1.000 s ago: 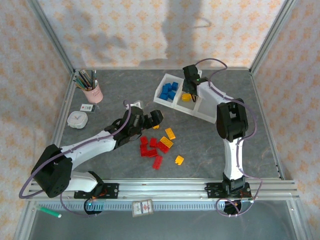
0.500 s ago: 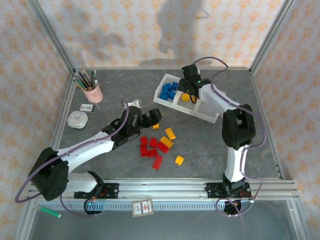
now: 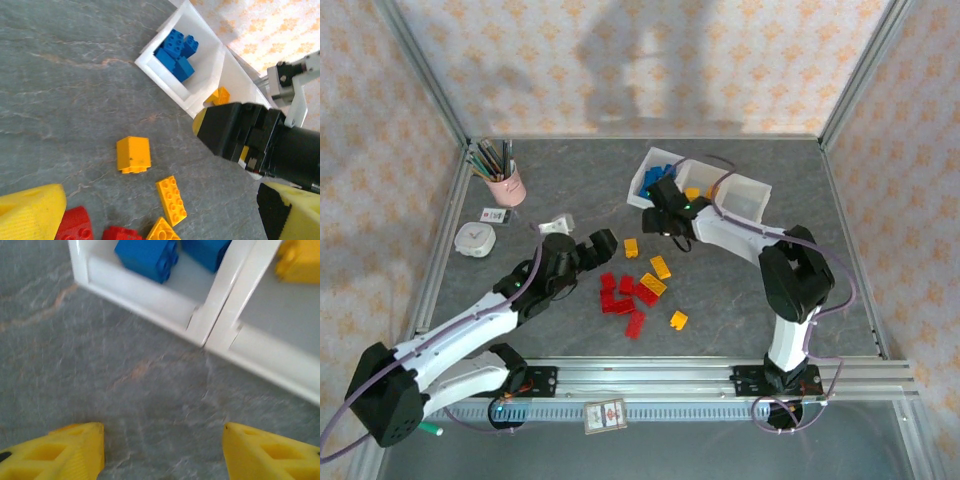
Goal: Sort the legos into containers by color
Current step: Pick up the lego from the center of the table.
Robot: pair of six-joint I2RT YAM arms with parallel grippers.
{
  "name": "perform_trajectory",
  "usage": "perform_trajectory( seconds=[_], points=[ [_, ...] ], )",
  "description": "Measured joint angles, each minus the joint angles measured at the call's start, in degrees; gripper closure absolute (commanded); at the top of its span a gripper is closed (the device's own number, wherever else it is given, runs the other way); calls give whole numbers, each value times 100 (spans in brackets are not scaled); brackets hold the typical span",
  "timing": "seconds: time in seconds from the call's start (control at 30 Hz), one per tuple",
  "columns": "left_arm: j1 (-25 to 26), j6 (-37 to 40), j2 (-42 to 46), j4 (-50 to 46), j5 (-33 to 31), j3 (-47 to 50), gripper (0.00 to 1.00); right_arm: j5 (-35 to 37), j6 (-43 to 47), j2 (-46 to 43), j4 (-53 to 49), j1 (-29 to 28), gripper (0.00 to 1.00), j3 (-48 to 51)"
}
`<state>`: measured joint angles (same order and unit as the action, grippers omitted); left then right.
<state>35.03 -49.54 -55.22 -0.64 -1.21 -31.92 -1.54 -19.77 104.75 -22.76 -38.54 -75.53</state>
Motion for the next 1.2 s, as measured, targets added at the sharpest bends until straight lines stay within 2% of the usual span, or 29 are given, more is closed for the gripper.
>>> perform_trajectory(
  seconds=[0.17,0.4,0.73,1.1,1.2],
  points=[
    [-107,-151,566,-278,-234,350,1,-212,-319,42,164,-407,29,138],
    [-208,-313,1147,-612,-481,570,1,-262,-538,586,299,-907,28,-107],
    [-256,-319,1309,-776,-553,616,1,20,-507,1370,219,-964,44,-728],
    [-295,-319,1311,-774,-551,640,1,190,-326,1657,127,-964,64,-999],
    [-295,-319,1311,-776,-549,693,1,234,-308,1659,125,-964,66,-999]
  ],
)
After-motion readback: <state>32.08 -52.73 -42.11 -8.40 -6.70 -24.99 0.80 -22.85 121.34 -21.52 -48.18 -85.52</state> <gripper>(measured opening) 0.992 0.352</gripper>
